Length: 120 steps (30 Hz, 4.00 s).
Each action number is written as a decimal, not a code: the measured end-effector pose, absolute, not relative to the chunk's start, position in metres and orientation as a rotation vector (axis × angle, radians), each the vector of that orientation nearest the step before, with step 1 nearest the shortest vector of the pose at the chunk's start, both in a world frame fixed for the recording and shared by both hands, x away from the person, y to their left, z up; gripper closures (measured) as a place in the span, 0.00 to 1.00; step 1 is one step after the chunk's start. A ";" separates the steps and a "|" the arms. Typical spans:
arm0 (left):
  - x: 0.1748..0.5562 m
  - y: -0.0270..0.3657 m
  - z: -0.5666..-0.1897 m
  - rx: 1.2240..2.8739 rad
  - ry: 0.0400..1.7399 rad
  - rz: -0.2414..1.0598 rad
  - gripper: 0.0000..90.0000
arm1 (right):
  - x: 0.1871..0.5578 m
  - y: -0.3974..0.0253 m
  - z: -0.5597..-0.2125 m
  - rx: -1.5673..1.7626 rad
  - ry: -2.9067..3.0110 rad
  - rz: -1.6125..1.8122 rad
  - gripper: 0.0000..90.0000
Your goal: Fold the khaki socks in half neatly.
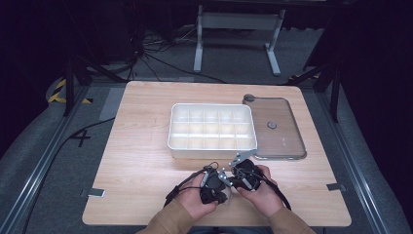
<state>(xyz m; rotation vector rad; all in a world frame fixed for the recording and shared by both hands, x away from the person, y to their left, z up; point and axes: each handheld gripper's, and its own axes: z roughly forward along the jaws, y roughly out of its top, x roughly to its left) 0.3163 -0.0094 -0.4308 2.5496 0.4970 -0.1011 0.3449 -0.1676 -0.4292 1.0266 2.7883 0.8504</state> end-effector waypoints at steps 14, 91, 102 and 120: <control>0.316 -0.013 -0.440 2.561 0.508 -0.175 1.00 | 0.342 -0.169 -0.428 1.022 2.783 0.854 0.99; 0.313 0.003 -0.419 2.514 0.514 -0.192 0.93 | 0.344 -0.172 -0.433 1.131 2.899 1.004 0.86; 0.320 0.024 -0.400 2.472 0.569 -0.169 0.90 | 0.341 -0.183 -0.410 1.116 2.837 1.047 0.86; 0.327 0.051 -0.381 2.442 0.636 -0.149 0.88 | 0.341 -0.201 -0.384 1.104 2.756 1.108 0.86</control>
